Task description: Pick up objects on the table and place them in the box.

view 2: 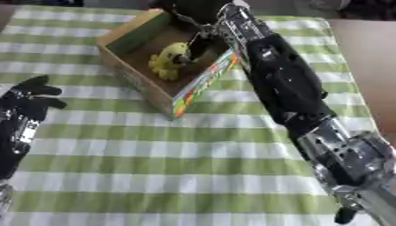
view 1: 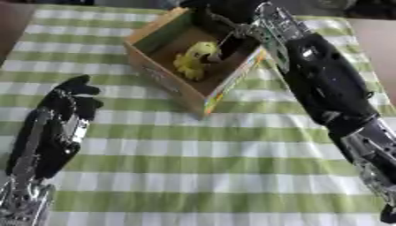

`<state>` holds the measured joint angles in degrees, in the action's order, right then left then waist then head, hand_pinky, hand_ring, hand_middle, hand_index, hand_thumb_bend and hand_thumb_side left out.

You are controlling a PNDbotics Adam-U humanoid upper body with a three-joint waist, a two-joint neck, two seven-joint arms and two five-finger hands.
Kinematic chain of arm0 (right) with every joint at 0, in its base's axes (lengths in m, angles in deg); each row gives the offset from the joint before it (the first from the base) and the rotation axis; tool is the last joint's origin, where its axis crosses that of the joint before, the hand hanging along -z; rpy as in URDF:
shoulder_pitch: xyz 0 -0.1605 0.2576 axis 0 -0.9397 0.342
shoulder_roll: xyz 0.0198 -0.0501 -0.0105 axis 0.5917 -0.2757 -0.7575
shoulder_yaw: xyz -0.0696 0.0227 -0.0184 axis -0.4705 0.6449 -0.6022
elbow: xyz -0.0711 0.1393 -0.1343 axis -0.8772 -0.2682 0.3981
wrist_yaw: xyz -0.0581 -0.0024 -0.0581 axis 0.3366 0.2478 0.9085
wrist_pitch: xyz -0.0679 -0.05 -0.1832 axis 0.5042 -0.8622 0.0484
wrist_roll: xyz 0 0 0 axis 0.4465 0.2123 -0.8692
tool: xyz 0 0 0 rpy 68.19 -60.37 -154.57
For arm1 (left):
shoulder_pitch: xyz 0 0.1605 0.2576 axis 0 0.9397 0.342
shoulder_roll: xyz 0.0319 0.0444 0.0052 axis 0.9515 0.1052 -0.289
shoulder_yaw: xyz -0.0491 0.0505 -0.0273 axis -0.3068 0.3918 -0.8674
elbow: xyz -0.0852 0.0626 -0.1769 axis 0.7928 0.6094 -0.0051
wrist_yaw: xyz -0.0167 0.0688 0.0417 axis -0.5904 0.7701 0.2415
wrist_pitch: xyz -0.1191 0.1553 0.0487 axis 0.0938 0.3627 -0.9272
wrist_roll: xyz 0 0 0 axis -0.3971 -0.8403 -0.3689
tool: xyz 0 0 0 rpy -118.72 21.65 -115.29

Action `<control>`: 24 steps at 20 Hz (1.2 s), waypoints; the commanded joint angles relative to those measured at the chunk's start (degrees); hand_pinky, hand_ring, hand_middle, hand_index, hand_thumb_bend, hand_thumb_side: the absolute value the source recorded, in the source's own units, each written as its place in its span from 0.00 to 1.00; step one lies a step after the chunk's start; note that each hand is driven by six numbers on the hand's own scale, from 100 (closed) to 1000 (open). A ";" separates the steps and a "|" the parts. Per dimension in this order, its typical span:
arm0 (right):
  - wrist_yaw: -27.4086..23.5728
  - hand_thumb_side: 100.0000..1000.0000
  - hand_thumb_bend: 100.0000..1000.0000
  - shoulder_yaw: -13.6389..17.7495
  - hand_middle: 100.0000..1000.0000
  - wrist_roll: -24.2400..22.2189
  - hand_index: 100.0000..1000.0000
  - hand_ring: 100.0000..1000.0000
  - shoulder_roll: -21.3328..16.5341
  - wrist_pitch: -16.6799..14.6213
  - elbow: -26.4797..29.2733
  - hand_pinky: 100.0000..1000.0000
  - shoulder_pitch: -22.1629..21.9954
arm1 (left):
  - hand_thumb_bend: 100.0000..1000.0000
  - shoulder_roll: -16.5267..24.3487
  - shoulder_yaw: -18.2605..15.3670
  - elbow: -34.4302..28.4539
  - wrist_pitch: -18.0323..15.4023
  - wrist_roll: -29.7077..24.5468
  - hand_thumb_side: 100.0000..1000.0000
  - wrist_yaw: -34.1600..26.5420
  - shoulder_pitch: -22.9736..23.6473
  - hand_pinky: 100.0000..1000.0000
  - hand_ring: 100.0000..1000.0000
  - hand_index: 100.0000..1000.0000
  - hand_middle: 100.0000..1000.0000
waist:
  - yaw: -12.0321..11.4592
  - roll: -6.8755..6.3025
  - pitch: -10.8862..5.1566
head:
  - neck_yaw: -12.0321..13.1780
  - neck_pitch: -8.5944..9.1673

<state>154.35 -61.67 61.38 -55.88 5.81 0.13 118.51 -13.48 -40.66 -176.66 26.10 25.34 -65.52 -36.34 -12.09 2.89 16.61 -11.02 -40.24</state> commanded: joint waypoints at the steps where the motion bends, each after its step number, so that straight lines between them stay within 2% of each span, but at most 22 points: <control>1: -2.59 0.34 0.59 -0.77 0.76 -0.65 0.99 0.77 -2.59 -0.72 4.19 0.86 1.75 | 0.26 0.47 -0.36 -0.88 0.01 0.25 0.65 0.11 -0.06 0.81 0.61 0.85 0.64 | 0.52 -0.53 -1.54 | 0.41 0.10; 3: -6.11 0.33 0.56 -1.29 0.76 -1.98 0.98 0.76 -3.63 -1.31 6.52 0.86 1.93 | 0.26 0.64 -0.64 -0.81 0.07 0.46 0.65 0.23 0.28 0.81 0.61 0.85 0.64 | 1.18 -0.67 -1.73 | 0.83 -0.02; 6: -14.47 0.31 0.49 -2.17 0.75 -4.34 0.96 0.75 -5.99 -2.54 10.71 0.85 1.65 | 0.26 0.85 -1.21 -0.59 0.19 1.02 0.65 0.43 0.87 0.81 0.61 0.85 0.64 | 2.87 -0.93 -2.10 | 1.49 -0.33; 8: -22.59 0.30 0.43 -2.64 0.75 -6.20 0.95 0.74 -8.29 -3.19 14.19 0.84 0.74 | 0.26 1.17 -1.74 -0.39 0.29 1.55 0.65 0.64 1.34 0.81 0.61 0.85 0.64 | 4.42 -1.10 -2.31 | 2.31 -0.42; 10: -31.91 0.29 0.38 -2.55 0.74 -7.90 0.94 0.73 -11.23 -2.22 19.06 0.82 -1.00 | 0.25 1.44 -2.36 -0.21 0.45 2.26 0.65 0.88 1.75 0.81 0.61 0.85 0.64 | 6.06 -1.44 -2.41 | 3.28 -0.56; 11: -36.85 0.27 0.34 -2.19 0.74 -8.44 0.94 0.73 -12.73 -1.09 22.02 0.81 -2.30 | 0.25 1.52 -2.67 -0.12 0.55 2.65 0.65 0.98 1.94 0.81 0.61 0.85 0.64 | 6.96 -1.62 -2.47 | 3.73 -0.72; 12: -41.44 0.36 0.29 -1.74 0.74 -8.89 0.93 0.72 -14.07 0.36 25.01 0.80 -3.65 | 0.25 1.58 -2.93 -0.04 0.64 3.03 0.65 1.07 2.11 0.81 0.61 0.85 0.64 | 7.70 -1.76 -2.52 | 4.13 -0.82; 13: -45.90 0.25 0.27 -0.98 0.74 -8.93 0.93 0.72 -15.38 2.03 28.17 0.80 -5.30 | 0.25 1.61 -3.23 0.06 0.77 3.51 0.65 1.13 2.26 0.81 0.61 0.85 0.64 | 8.38 -1.91 -2.53 | 4.66 -0.80; 16: -56.03 0.21 0.16 2.11 0.73 -8.07 0.92 0.71 -18.33 7.76 37.19 0.78 -10.52 | 0.24 1.73 -3.97 0.21 1.14 4.95 0.65 1.27 2.58 0.81 0.61 0.85 0.64 | 9.83 -2.40 -2.43 | 6.35 -0.89; 20: -64.13 0.17 0.00 7.38 0.73 -4.94 0.89 0.69 -18.29 14.70 45.09 0.75 -19.38 | 0.23 1.95 -4.93 0.33 1.54 6.62 0.64 1.40 3.16 0.81 0.61 0.85 0.64 | 11.99 -2.97 -2.46 | 7.94 -1.28; 24: -67.37 0.16 0.00 10.96 0.74 -1.69 0.88 0.68 -14.75 18.41 49.22 0.73 -28.07 | 0.23 2.01 -5.64 0.46 1.73 7.78 0.64 1.43 3.88 0.81 0.61 0.85 0.65 | 13.52 -3.61 -2.38 | 9.88 -1.80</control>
<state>88.42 -52.45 58.75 -70.54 23.04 47.11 89.99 -12.42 -45.65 -175.59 27.84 32.59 -64.40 -32.21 1.58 -0.80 15.36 -1.83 -41.56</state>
